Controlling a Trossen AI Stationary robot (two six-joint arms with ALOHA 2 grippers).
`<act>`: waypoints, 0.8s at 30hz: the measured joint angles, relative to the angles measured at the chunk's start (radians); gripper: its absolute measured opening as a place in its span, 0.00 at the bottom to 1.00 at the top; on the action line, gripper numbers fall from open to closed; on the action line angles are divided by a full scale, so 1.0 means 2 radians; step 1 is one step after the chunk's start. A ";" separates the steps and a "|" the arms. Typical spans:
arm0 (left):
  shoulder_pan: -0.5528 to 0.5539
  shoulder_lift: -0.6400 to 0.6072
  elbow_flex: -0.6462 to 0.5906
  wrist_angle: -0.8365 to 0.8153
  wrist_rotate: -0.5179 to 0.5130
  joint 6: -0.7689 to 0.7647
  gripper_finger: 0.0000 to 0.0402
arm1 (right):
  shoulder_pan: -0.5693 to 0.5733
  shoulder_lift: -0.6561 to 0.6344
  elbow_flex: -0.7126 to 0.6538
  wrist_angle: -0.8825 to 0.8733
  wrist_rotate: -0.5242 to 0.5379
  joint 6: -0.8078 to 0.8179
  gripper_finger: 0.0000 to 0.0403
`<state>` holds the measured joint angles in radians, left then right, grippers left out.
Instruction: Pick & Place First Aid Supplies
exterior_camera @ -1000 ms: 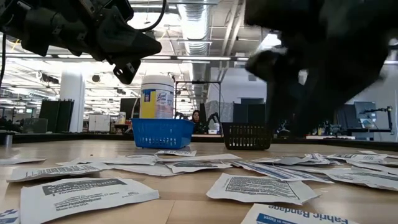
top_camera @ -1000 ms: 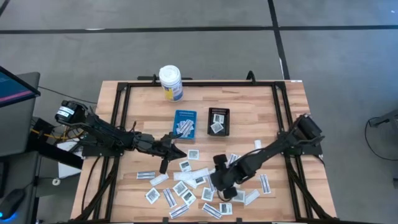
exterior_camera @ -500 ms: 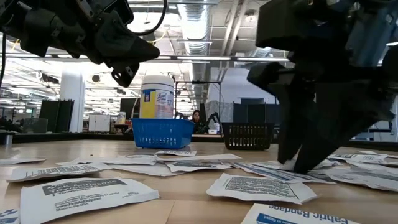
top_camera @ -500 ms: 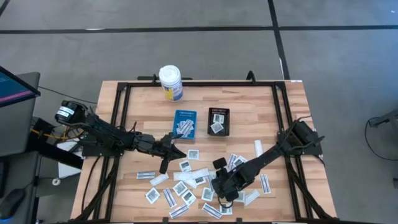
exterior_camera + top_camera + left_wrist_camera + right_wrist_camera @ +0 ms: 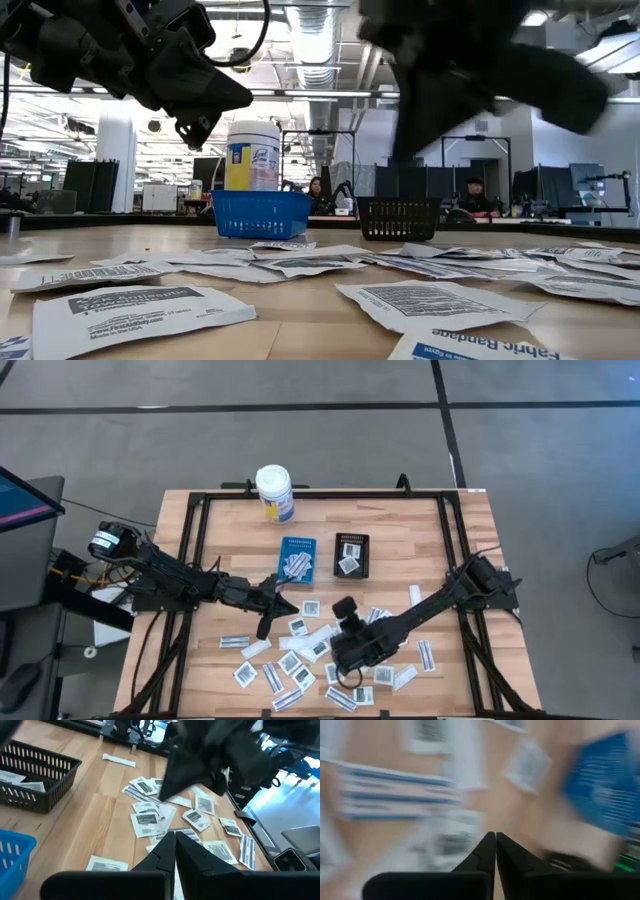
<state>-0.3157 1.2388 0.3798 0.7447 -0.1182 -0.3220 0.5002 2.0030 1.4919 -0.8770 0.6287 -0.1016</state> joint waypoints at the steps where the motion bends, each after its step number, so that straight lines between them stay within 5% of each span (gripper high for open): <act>1: 0.000 0.000 0.000 -0.001 0.000 -0.001 0.03 | -0.003 0.000 0.009 -0.010 0.027 -0.005 0.01; 4: 0.000 0.000 0.000 -0.006 0.000 -0.003 0.03 | -0.017 -0.003 0.027 -0.017 0.110 -0.021 0.01; 6: 0.000 0.000 0.000 -0.006 0.000 -0.014 0.03 | -0.031 -0.009 0.028 -0.013 0.109 -0.006 0.00; 11: 0.000 0.000 0.000 -0.013 0.000 -0.038 0.03 | -0.064 -0.011 0.028 -0.047 -0.120 0.099 0.03; 14: 0.000 0.000 0.000 -0.015 0.000 -0.038 0.03 | -0.068 -0.008 0.023 -0.049 -0.214 0.116 0.07; 24: -0.002 0.000 0.000 -0.017 0.000 -0.038 0.03 | -0.054 -0.008 -0.052 0.075 -0.263 0.113 0.24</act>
<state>-0.3199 1.2388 0.3798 0.7107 -0.1185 -0.3983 0.3923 1.9865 1.3889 -0.7261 0.1031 0.1246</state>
